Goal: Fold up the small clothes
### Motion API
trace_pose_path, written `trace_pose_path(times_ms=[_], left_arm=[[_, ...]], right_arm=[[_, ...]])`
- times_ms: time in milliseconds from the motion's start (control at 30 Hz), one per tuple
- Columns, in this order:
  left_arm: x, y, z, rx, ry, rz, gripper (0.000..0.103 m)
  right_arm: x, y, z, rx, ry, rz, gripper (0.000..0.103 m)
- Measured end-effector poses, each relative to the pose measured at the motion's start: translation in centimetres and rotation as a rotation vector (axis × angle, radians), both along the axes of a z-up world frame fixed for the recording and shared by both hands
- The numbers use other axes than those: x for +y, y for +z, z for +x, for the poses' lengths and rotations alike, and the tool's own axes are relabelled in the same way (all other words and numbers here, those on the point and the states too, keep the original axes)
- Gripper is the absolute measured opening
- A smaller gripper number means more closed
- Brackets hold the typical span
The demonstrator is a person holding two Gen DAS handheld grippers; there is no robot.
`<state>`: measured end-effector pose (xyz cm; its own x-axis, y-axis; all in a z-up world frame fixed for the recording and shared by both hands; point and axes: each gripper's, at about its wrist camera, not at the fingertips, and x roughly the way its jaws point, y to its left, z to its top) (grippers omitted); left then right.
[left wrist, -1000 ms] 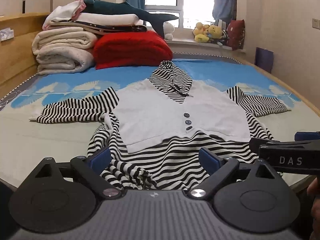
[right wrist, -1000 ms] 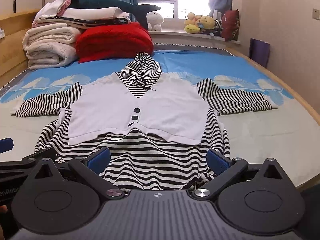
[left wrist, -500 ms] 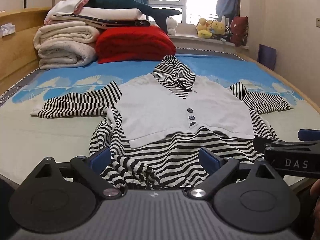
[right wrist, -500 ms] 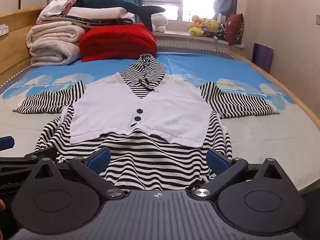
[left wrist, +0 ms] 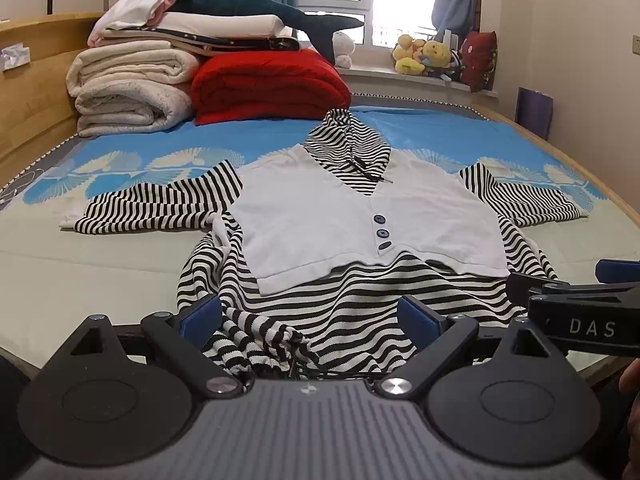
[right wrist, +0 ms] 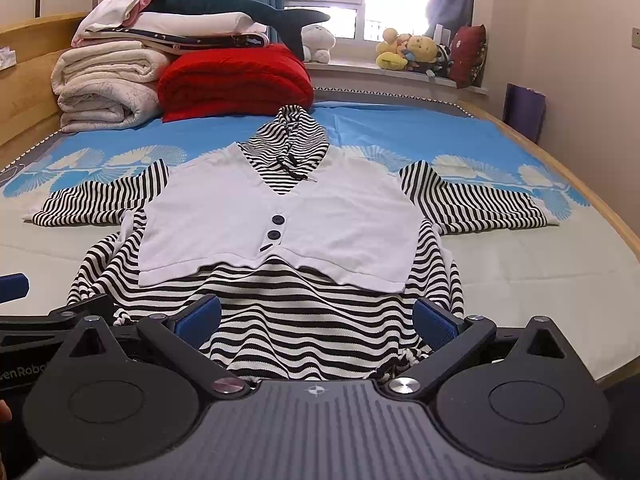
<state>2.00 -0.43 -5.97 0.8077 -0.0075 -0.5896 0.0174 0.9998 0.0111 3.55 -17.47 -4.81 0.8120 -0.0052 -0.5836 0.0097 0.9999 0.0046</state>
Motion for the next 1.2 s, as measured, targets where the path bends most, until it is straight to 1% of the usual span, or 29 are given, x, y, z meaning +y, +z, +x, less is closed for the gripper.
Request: trace_pose_path(times_ms=[1067,1100,1133,1167,1200], left_arm=[[0.0,0.1,0.1,-0.005,-0.003,0.002,0.096],[-0.1,0.2,0.1,-0.009,-0.008,0.004,0.093],[-0.1,0.5,0.1,-0.015,-0.013,0.007,0.083],[0.1,0.8,0.3,-0.016,-0.017,0.009,0.076],[0.4,1.3,0.8,-0.006,-0.026,0.005,0.063]], right_arm=[[-0.1,-0.2,0.1,0.003,-0.003,-0.002,0.101],[-0.1,-0.1,0.1,0.002,-0.003,-0.002,0.100],[-0.1,-0.1,0.0,-0.003,-0.001,0.001,0.099],[-0.2,0.1,0.0,-0.011,0.001,0.007,0.094],[-0.5,0.4,0.0,-0.026,0.003,0.017,0.091]])
